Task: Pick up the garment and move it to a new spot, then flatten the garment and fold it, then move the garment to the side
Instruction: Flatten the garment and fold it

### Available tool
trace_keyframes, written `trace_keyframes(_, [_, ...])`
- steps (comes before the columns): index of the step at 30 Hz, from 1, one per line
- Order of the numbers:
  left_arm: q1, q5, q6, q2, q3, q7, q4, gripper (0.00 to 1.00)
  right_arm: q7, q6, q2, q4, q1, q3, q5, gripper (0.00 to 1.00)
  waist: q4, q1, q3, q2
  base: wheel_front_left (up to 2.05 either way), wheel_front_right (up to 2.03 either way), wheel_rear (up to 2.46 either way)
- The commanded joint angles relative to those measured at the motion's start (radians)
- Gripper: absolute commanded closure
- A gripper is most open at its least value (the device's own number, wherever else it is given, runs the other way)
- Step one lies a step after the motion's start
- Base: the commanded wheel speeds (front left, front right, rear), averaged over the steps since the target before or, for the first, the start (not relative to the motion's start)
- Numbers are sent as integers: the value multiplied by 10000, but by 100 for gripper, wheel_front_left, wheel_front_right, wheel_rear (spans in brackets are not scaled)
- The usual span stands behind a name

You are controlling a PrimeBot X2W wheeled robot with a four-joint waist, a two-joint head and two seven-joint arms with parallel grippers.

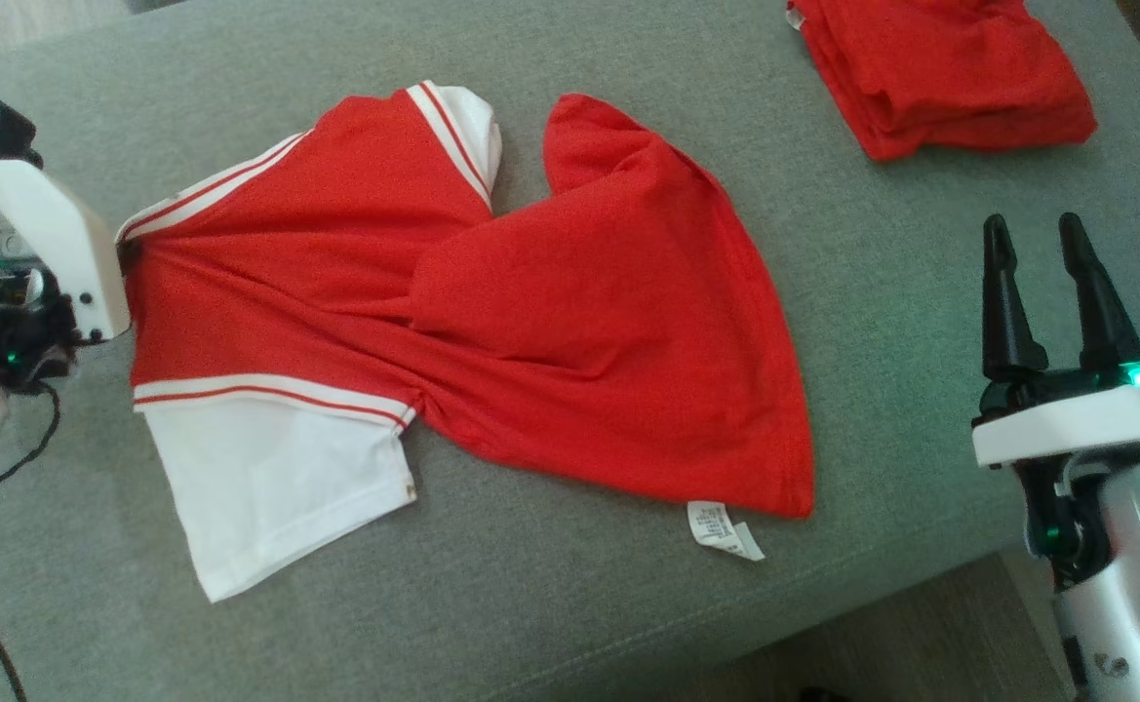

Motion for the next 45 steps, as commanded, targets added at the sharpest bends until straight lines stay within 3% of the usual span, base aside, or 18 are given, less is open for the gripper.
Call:
trace_keyframes(1, [-574,-147,53,438,419,-134,5,31,-112,-7,-206,-269,-211,122,49,0,57,0,-60,0,0,0,0])
trace_keyframes(2, [-531,-199,32,364,450,-185,34,0,-106,-7,-199,-262,-198,129,30,0,111,0,-109,0,0,0,0])
trace_keyframes(7, [-436,6,-105,81,350,-853,35,0,-70,-7,-168,-261,-109,188,-39,0,494,0,-533,0,0,0,0])
trace_keyframes(11, [-473,323,-226,-4,343,-2055,-303,0,-74,-7,-147,-330,71,170,-129,0,869,0,-1086,0,0,0,0])
trace_keyframes(16, [-196,494,181,-78,706,-4039,-889,0,51,-7,-228,-516,388,86,-340,0,1359,0,-1798,0,0,0,0])
trace_keyframes(21, [744,677,1302,160,1091,-5867,-2053,0,292,-7,-335,-842,613,96,-545,0,1733,0,-2450,0,0,0,0])
trace_keyframes(22, [1304,830,1922,359,1301,-6170,-2828,0,332,-7,-307,-991,760,83,-534,0,1855,0,-2671,0,0,0,0])
trace_keyframes(25, [2308,1343,3078,667,1989,-6294,-4405,0,336,-7,-250,-1244,1067,88,-507,0,2027,0,-2939,0,0,0,0])
trace_keyframes(27, [3272,1932,3943,828,2961,-6301,-5842,0,340,-7,-199,-1405,1274,92,-537,0,2074,0,-3010,0,0,0,0])
trace_keyframes(28, [3272,1932,3943,828,2961,-6301,-5842,0,340,-7,-199,-1405,1274,92,-537,0,2074,0,-3010,0,0,0,0])
trace_keyframes(32, [5687,3193,5202,784,4640,-6304,-8324,0,253,-7,-69,-1693,1684,69,-618,0,2193,0,-3124,0,0,0,0])
trace_keyframes(35, [7255,4238,5768,417,5831,-6305,-9846,0,159,-7,-13,-1864,1991,69,-661,0,2235,0,-3156,0,0,0,0])
trace_keyframes(39, [9012,5429,5658,-536,7074,-6306,-10933,0,-85,-7,40,-2091,2422,-90,-690,0,2315,0,-3172,0,0,0,0])
trace_keyframes(45, [10487,6994,5143,-1662,7887,-6307,-11115,0,-291,-7,90,-2248,2897,-249,-841,0,2301,0,-3169,0,0,0,0])
